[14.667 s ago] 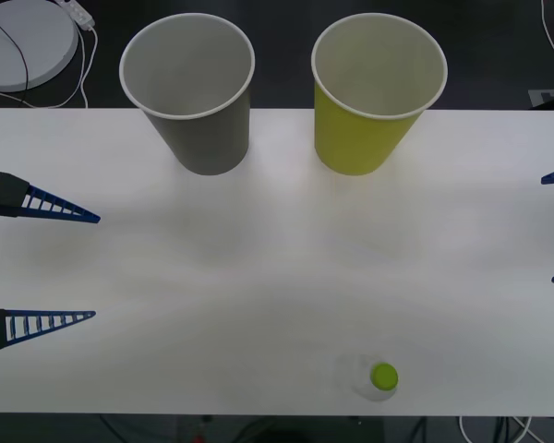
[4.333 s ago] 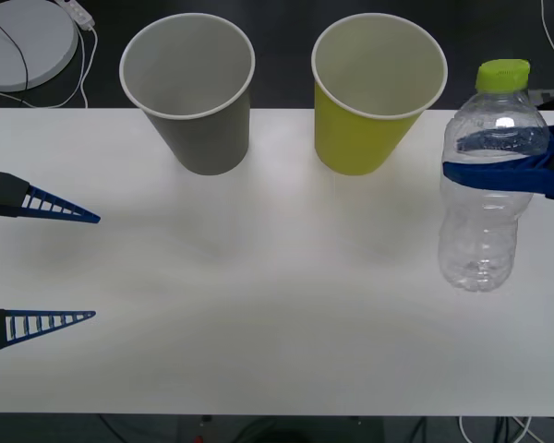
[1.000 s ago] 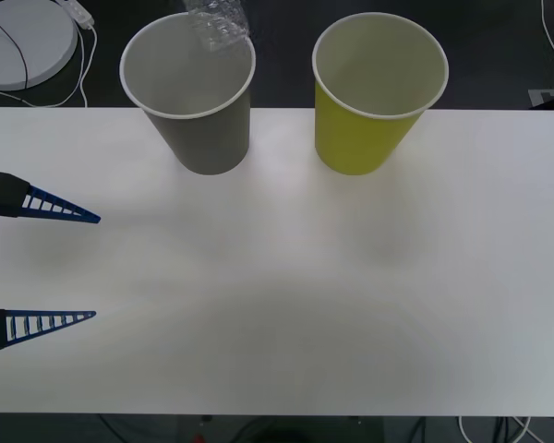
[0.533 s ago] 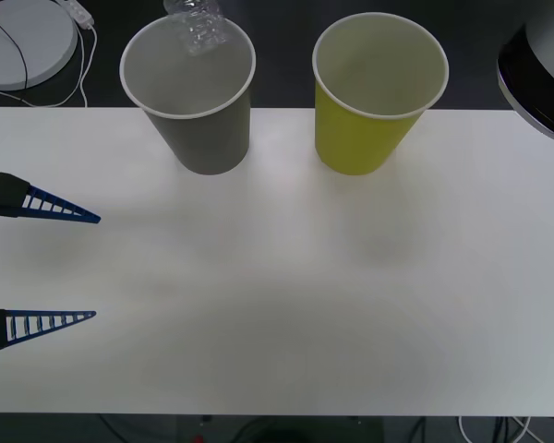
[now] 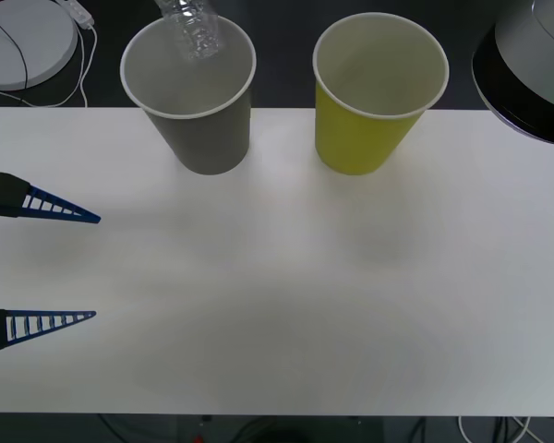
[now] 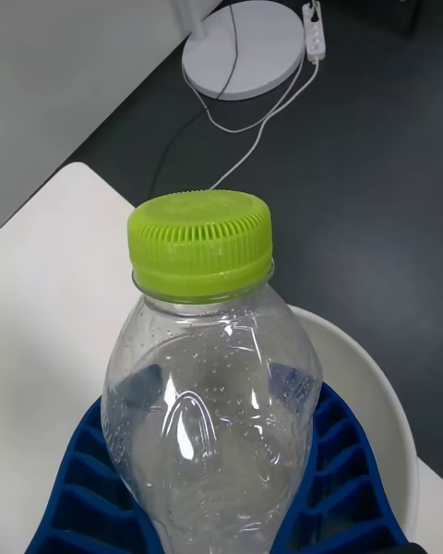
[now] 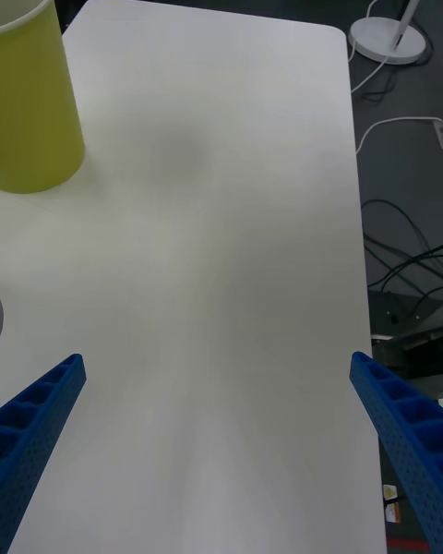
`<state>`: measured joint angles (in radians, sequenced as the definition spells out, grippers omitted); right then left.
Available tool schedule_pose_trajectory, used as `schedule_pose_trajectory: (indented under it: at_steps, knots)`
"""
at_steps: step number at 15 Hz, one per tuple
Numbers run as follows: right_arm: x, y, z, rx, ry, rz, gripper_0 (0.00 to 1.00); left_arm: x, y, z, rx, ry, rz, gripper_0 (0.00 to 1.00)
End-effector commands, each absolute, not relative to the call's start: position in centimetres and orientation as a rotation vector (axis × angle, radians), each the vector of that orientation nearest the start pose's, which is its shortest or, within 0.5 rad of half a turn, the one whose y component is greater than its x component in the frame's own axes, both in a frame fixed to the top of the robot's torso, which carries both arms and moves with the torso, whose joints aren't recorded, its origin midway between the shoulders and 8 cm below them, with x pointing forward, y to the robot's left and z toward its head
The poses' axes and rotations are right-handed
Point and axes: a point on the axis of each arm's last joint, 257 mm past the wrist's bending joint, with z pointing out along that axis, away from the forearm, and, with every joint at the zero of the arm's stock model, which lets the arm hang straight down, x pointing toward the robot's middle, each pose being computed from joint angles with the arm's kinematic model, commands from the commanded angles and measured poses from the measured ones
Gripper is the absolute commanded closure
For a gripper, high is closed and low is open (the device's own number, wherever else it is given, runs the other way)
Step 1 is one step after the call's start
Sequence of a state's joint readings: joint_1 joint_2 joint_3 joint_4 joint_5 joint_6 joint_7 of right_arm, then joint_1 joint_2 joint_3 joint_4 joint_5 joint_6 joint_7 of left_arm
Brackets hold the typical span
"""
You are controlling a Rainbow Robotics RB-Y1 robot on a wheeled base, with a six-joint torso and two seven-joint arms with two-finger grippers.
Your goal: Put the can into the green bin and the plastic bottle into the gray bin
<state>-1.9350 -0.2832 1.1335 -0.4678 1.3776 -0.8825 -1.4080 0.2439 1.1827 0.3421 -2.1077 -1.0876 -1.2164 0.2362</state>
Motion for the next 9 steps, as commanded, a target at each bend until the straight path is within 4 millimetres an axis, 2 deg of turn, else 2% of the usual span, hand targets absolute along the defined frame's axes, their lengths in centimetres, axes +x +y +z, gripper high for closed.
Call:
schedule_pose_trajectory:
  at_steps: [1, 5, 9]
  knots:
    - [61.36, 14.05, 10.07, -0.877, 2.014, 0.384, 1.0, 30.75, 23.49, -10.33, 1.588, 1.536, -0.458, 0.0]
    - [61.25, 14.43, 9.2, -0.898, 2.022, 0.338, 1.0, 30.75, 23.49, -10.33, 1.588, 1.536, -0.458, 0.0]
    - [61.07, 14.71, 9.16, -0.909, 2.018, 0.334, 1.0, 30.75, 23.49, -10.33, 1.588, 1.536, -0.458, 0.0]
